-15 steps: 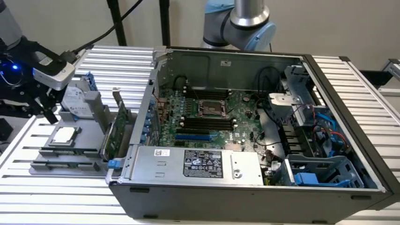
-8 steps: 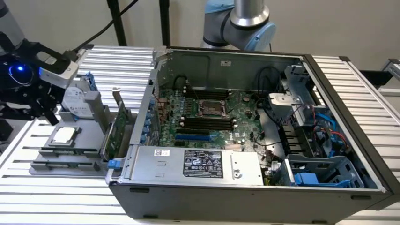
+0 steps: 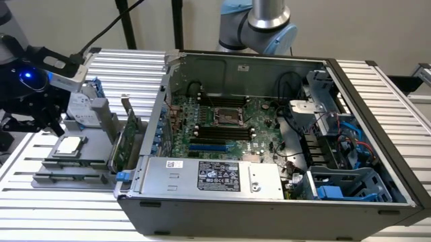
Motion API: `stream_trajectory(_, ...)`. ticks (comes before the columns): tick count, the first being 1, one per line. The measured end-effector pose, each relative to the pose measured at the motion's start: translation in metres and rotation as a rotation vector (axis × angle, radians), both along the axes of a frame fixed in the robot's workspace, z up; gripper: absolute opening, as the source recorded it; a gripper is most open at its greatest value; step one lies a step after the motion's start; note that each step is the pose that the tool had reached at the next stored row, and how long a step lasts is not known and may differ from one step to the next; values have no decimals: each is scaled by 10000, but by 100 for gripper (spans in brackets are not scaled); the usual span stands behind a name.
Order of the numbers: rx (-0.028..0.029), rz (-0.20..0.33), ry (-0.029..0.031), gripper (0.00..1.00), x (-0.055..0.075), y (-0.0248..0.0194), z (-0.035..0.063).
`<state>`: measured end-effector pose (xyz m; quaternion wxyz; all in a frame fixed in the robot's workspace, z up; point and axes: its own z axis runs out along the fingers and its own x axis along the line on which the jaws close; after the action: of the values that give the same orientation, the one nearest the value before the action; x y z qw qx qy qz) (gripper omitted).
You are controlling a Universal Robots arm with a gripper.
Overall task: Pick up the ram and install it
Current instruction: 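Pick up the ram and move it above insertion slot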
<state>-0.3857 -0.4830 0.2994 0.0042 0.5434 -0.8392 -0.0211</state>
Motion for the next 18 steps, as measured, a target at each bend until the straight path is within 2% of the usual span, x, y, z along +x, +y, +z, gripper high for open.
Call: stream_trajectory(18, -2, 3285, 0, 0, 0, 0, -118)
